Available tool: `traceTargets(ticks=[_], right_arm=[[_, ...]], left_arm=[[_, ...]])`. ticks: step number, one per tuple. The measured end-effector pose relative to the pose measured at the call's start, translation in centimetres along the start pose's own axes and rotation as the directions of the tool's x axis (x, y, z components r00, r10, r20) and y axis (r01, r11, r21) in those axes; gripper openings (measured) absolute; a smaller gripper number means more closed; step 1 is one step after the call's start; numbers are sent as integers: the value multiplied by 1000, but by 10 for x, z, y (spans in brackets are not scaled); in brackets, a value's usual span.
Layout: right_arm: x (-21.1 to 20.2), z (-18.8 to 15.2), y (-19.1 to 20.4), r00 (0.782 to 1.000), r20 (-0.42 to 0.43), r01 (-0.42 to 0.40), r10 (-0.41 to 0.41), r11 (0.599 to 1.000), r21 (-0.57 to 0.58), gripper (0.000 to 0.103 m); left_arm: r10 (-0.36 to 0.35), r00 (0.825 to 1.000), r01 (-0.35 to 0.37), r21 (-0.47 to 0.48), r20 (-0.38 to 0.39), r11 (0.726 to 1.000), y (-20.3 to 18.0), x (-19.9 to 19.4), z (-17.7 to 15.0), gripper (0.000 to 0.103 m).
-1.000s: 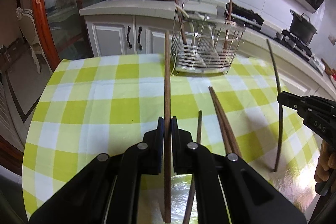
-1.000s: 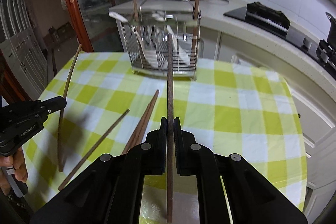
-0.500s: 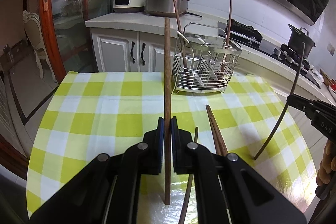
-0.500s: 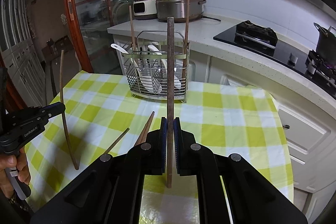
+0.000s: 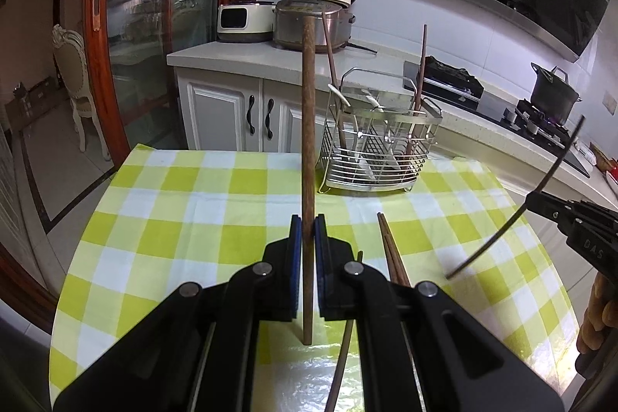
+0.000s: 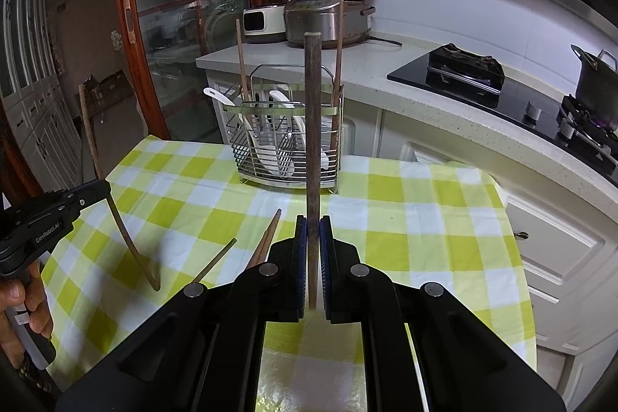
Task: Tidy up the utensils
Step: 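Lift the chopsticks upright in both tools and carry them over the wire rack, then lower the chopsticks into the wire rack and open both tools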
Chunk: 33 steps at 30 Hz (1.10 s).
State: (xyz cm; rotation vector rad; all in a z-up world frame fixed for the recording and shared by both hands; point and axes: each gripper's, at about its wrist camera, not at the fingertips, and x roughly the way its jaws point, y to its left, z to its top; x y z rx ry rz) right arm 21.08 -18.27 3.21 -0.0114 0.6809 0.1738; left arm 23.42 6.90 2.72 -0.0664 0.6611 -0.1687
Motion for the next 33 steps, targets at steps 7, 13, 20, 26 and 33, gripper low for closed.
traceTargets(ticks=[7, 13, 20, 26, 33], right_arm=[[-1, 0, -4, 1000, 4, 3, -3, 1000, 12, 8], [-4, 8, -6, 1000, 25, 8, -8, 1000, 12, 8], [-8, 32, -9, 998, 61, 17, -17, 1000, 10, 8], [-12, 70, -12, 994, 108, 17, -17, 1000, 2, 8], [-16, 124, -14, 986, 164, 0, 0, 1000, 2, 8]], left_arm=[[-3, 1000, 3, -2, 24, 1000, -3, -5, 5, 7], [-13, 998, 12, 5, 58, 1000, -12, -9, 19, 7], [-47, 994, 45, 25, 100, 999, -26, -10, 47, 7], [-74, 987, 71, 27, 144, 997, -36, -11, 80, 7], [-90, 973, 83, 41, 211, 996, -50, -12, 126, 7]])
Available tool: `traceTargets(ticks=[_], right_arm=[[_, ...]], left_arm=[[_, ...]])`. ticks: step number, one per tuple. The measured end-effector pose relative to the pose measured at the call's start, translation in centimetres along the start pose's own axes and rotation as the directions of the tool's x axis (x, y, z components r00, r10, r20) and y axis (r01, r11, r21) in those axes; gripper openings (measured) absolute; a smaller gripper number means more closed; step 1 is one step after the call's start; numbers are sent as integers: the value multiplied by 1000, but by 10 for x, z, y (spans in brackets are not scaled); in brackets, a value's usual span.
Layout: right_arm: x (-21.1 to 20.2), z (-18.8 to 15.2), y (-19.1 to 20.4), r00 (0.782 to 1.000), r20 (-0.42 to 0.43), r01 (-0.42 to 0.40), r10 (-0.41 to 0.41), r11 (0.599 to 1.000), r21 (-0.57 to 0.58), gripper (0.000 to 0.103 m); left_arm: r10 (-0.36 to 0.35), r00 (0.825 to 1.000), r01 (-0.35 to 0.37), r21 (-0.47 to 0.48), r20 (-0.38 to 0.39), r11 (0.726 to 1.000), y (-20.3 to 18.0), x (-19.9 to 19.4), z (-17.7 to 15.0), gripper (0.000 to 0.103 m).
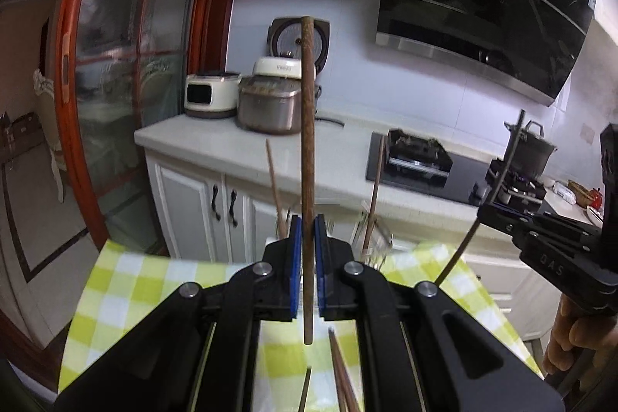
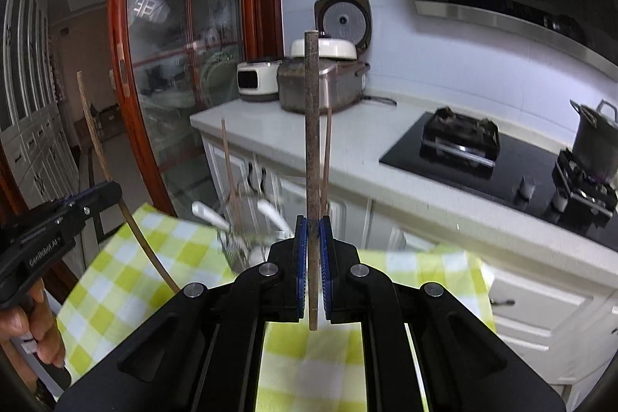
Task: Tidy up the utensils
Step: 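Lower the chopsticks into the wire rack and open both tools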
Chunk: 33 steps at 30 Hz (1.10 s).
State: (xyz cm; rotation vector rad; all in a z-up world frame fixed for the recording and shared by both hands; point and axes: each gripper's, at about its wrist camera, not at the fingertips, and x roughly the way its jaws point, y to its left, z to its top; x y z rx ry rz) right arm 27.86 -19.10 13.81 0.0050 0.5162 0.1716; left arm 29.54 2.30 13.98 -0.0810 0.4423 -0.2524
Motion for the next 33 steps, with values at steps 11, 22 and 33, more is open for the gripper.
traceTargets(ticks=[11, 22, 33], right_arm=[[22, 55, -1, 998, 60, -14, 14, 1000, 8, 8], [61, 67, 1, 997, 76, -34, 33, 999, 19, 8], [96, 56, -5, 999, 44, -31, 29, 999, 42, 8]], left_arm=[[13, 997, -13, 2, 77, 1000, -5, 27, 51, 7], [43, 993, -39, -33, 109, 999, 5, 72, 61, 7], [70, 996, -67, -42, 64, 997, 18, 112, 45, 7]])
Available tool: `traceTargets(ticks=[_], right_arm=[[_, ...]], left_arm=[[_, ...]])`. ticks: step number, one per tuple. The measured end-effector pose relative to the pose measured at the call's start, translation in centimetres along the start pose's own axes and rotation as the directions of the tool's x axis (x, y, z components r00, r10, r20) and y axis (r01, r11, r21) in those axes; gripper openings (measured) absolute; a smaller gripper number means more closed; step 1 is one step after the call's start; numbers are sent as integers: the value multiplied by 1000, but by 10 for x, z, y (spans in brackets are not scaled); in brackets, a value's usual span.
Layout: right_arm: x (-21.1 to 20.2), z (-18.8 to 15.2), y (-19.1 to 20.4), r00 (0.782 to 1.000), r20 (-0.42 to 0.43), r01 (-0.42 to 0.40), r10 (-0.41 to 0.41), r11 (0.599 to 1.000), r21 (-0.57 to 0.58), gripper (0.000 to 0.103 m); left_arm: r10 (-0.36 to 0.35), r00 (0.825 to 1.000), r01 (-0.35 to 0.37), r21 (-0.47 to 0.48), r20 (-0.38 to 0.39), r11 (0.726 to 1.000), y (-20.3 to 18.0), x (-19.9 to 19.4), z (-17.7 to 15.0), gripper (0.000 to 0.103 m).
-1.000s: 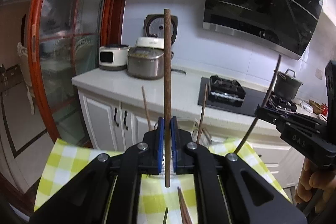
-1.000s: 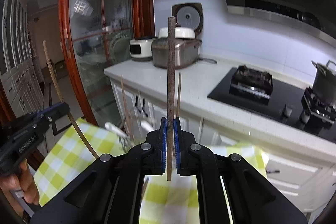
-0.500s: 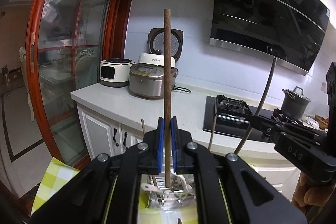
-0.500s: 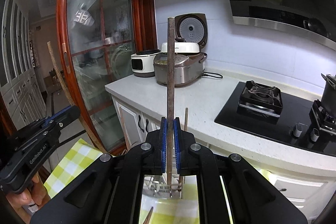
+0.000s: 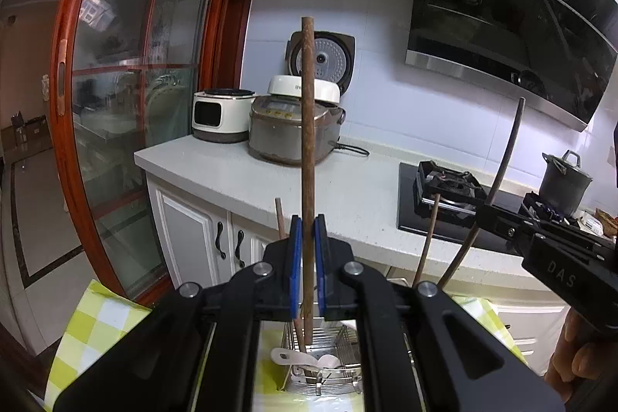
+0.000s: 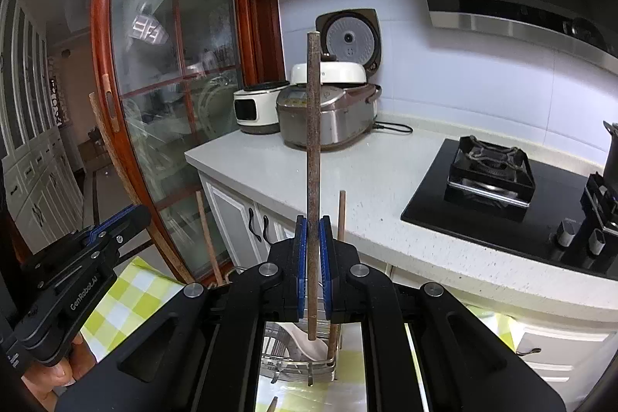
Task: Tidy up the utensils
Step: 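Lower the chopsticks into the wire rack and open both tools, then withdraw both open tools from the rack back over the table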
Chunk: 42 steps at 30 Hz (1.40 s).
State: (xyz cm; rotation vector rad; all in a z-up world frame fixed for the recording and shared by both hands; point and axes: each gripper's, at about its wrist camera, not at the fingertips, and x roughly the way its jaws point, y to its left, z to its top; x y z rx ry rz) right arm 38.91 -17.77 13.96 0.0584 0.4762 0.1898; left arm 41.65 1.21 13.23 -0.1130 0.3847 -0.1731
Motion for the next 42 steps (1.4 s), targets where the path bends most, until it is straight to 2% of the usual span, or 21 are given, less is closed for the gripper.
traceTargets(ticks=[24, 25, 26, 28, 36, 42], right_arm=[[50, -60, -5, 991, -136, 4, 2, 999, 38, 9], [50, -61, -6, 991, -134, 7, -2, 999, 39, 9], [50, -61, -6, 991, -135, 10, -5, 999, 36, 9], [49, -63, -6, 990, -138, 13, -8, 999, 34, 9], [28, -67, -17, 992, -119, 54, -47, 997, 55, 9], [-6, -81, -32, 992, -92, 98, -89, 991, 94, 12]], left_arm=[[9, 995, -11, -18, -103, 1000, 15, 29, -39, 7], [9, 994, -11, -18, -106, 1000, 14, 30, -40, 10], [10, 994, -13, -20, -111, 1000, 15, 30, -41, 22], [6, 994, -10, -32, -109, 999, 17, 29, -41, 33], [7, 996, -11, -48, -86, 999, 20, 3, -42, 33], [3, 997, -8, -67, -80, 998, 23, -32, -53, 40]])
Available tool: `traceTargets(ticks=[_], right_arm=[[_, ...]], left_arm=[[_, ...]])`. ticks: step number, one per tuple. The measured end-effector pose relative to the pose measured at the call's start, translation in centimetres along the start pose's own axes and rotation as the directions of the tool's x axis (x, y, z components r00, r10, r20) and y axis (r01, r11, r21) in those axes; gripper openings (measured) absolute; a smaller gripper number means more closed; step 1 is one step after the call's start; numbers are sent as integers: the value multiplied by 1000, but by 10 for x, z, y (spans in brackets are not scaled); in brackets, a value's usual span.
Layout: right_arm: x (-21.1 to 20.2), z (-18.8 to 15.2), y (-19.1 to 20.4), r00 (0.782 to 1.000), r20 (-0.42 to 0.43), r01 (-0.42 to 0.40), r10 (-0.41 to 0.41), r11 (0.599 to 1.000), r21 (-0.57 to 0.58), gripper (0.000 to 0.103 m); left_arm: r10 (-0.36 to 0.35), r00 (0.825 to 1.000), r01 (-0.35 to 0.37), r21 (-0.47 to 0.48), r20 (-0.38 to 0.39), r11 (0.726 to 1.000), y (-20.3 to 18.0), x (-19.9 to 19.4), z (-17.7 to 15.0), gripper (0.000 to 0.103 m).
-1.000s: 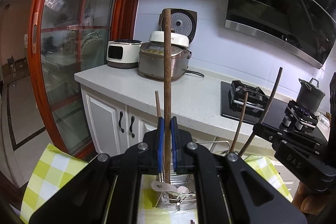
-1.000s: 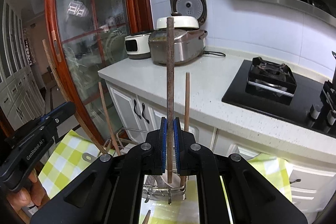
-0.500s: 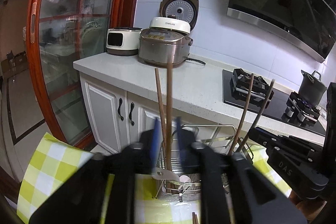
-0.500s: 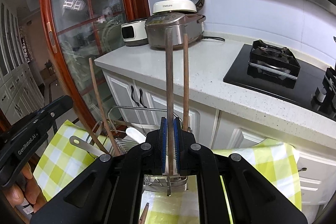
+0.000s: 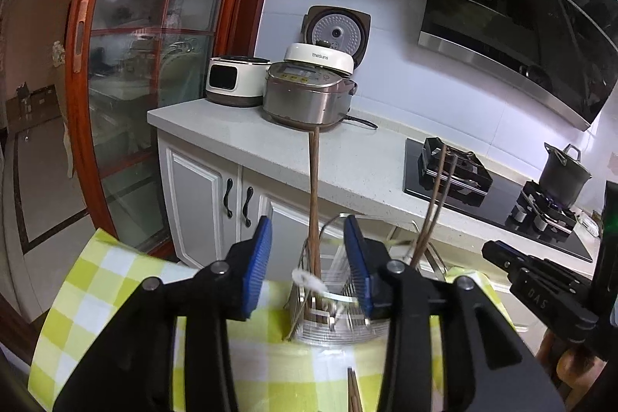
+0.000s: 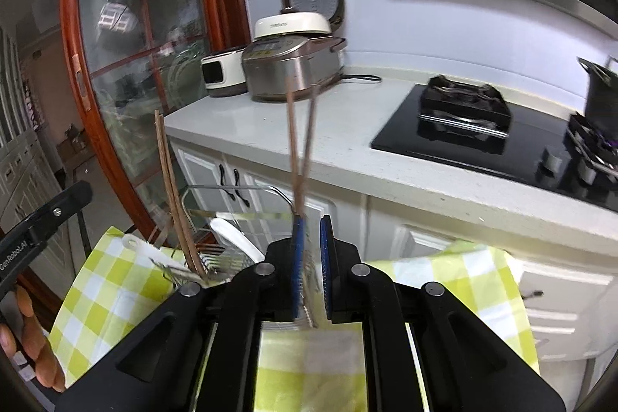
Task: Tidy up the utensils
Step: 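Withdraw both open tools from the rack back over the table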
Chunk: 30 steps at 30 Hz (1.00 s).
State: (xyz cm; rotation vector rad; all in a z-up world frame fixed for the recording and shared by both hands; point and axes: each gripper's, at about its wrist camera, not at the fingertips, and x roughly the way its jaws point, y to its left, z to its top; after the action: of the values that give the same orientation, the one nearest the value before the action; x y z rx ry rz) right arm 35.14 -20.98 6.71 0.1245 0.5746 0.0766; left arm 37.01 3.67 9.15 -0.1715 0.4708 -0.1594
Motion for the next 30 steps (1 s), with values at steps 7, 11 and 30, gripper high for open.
traceTargets(ticks=[7, 11, 30], right_arm=[[-24, -53, -18, 998, -57, 19, -16, 999, 44, 14], [-27, -97, -22, 991, -130, 42, -36, 998, 42, 14], [-26, -201, 10, 930, -366, -44, 33, 999, -22, 14]], left_arm=[[-7, 998, 9, 34, -61, 999, -1, -31, -46, 42], [0, 991, 7, 46, -135, 999, 4, -38, -85, 42], [5, 904, 55, 128, -428, 990, 2, -26, -205, 39]])
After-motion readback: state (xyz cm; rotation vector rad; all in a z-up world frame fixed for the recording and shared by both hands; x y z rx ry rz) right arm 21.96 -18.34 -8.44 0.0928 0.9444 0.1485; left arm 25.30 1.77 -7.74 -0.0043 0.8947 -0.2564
